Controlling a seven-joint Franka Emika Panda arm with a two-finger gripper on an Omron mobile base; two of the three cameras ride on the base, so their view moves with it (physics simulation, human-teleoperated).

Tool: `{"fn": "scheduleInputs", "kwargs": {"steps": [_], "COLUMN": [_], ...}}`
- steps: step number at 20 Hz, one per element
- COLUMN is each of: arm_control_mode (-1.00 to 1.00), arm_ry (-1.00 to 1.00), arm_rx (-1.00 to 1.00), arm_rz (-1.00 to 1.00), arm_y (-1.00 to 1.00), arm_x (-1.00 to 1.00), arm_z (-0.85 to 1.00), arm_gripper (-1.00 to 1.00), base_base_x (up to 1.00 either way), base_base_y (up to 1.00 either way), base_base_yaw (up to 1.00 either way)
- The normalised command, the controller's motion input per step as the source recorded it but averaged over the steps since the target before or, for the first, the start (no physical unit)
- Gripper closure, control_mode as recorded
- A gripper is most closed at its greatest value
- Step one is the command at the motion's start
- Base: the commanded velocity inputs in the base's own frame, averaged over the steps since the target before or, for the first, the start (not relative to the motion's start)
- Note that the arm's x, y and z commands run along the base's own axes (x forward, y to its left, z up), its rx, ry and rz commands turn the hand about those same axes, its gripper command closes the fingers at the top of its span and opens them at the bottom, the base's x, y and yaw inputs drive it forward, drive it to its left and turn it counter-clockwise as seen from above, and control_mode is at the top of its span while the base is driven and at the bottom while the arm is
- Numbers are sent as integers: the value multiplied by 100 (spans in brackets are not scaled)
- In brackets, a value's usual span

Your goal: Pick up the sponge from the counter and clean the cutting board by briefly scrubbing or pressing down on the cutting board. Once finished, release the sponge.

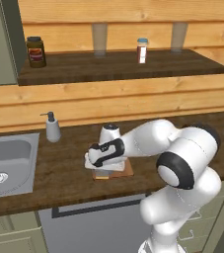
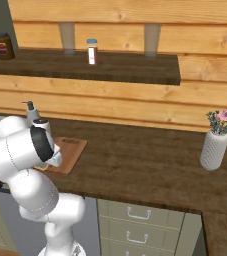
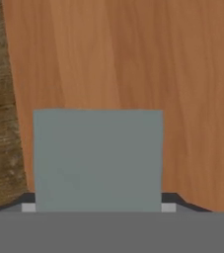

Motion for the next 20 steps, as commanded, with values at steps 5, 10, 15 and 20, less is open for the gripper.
{"fn": "scheduleInputs", "kwargs": {"steps": [5, 10, 15, 20], "arm_control_mode": [-100, -100, -100, -100], "arm_ry": [4, -8, 0, 0], "arm_rx": [0, -2, 0, 0], "arm_rz": [0, -3, -8, -10], "arm_y": [0, 0, -14, -36], "arm_x": [62, 67, 90, 95], "arm_z": [-16, -13, -20, -21], "arm_gripper": [100, 100, 100, 100], "base_base_x": [0, 0, 0, 0], "base_base_y": [0, 0, 0, 0], "base_base_yaw": [0, 0, 0, 0]}}
